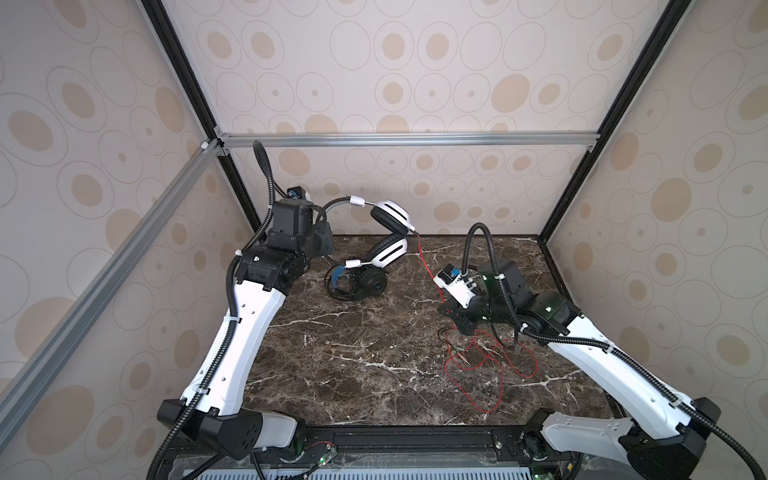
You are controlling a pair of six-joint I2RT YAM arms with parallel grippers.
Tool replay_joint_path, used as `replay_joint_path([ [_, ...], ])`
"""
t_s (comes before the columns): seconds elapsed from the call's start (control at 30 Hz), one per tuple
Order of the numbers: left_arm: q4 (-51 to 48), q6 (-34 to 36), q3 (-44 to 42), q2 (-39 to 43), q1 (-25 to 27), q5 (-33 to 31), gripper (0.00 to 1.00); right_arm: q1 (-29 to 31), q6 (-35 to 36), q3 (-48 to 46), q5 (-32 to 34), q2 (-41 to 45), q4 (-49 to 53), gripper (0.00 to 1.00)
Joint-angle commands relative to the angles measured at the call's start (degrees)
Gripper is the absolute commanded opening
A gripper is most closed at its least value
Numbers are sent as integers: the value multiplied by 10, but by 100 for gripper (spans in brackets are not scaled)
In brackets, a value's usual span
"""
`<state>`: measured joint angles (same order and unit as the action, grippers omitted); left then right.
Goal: Wrap the headphones
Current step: 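Lift the red cable with the right gripper up to the held white headphones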
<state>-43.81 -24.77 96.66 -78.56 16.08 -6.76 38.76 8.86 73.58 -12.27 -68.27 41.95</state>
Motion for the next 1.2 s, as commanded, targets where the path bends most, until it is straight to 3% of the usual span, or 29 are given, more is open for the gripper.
replay_joint_path([
  [0.0, 62, 0, -18, 12, 7, -18, 0, 34, 36, 108, 78, -48, 108, 0],
  [0.2, 59, 49, -63, 23, 44, -56, 0, 68, 79, 247, 150, -130, 206, 0],
  [0.4, 54, 107, -109, 39, 94, -75, 0, 72, 100, 307, 184, -171, 232, 0],
  [0.7, 69, 171, -190, 96, 110, 61, 0, 66, 114, 386, 247, -239, 255, 0],
  [0.93, 72, 182, -232, 126, 119, 164, 0, 48, 75, 457, 226, -295, 265, 0],
  [1.17, 82, 169, -260, 154, 121, 224, 0, 15, 38, 456, 168, -312, 261, 0],
])
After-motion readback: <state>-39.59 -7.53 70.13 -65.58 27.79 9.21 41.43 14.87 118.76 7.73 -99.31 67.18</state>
